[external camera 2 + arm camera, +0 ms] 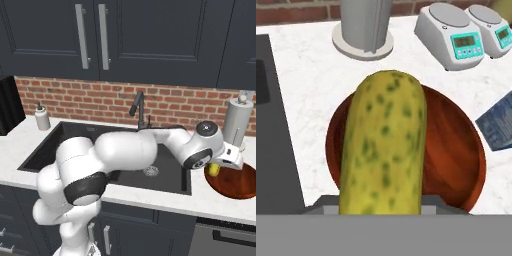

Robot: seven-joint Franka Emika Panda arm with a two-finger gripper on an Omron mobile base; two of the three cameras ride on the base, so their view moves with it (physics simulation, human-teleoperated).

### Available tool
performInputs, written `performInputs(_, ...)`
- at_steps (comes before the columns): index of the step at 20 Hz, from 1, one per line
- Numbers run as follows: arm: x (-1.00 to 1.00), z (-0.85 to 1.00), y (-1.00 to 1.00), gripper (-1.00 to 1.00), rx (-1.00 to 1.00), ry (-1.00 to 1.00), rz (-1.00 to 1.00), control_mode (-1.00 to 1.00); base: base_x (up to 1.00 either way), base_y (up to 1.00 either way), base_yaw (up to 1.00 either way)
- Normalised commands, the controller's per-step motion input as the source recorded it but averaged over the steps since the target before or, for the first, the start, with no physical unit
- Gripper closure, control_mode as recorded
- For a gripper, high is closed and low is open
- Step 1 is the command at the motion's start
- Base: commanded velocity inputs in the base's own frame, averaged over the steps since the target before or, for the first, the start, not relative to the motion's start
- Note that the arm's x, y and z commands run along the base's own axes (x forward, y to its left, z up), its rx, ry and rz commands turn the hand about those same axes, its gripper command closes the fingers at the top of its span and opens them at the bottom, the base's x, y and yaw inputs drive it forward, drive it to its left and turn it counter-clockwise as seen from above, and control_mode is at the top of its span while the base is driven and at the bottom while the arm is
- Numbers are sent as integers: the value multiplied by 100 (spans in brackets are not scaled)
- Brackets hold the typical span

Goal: Pick the cucumber from the sink and place it in the bowl. Then pick the bowl and place it in the microwave. Then close the microwave door and press the start button.

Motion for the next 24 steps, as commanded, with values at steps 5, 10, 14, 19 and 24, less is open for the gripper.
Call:
performInputs(5,24,-28,-37,100,6,0,2,-100,0,0,0)
performInputs(10,22,-31,-28,100,3,0,2,-100,0,0,0)
performInputs(14,13,-30,-9,100,0,0,0,-100,0,0,0)
performInputs(19,3,-41,0,100,0,0,0,-100,0,0,0)
performInputs(24,1,-44,-8,100,0,0,0,-100,0,0,0)
